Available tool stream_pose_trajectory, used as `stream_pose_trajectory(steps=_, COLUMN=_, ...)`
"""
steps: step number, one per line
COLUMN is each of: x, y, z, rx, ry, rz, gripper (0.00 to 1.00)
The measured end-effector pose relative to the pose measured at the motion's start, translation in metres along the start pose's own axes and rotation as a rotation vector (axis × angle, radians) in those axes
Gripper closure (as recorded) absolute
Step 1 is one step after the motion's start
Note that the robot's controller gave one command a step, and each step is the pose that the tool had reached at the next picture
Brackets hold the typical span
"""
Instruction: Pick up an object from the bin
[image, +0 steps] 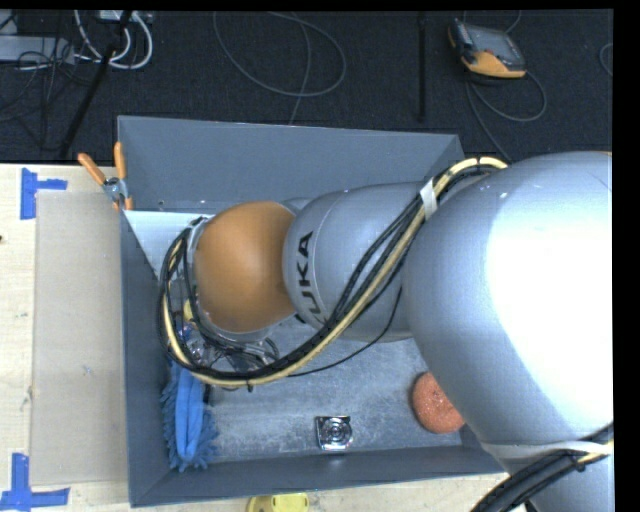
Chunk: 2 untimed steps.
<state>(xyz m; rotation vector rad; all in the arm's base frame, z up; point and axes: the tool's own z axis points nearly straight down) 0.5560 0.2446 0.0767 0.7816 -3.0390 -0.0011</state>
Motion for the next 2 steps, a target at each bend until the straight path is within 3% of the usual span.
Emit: stream_pose_trajectory(steps=2, x=0.001, y=0.0, z=-0.024, rx=0.001, ry=-0.001, rz=0.001, gripper=1.0)
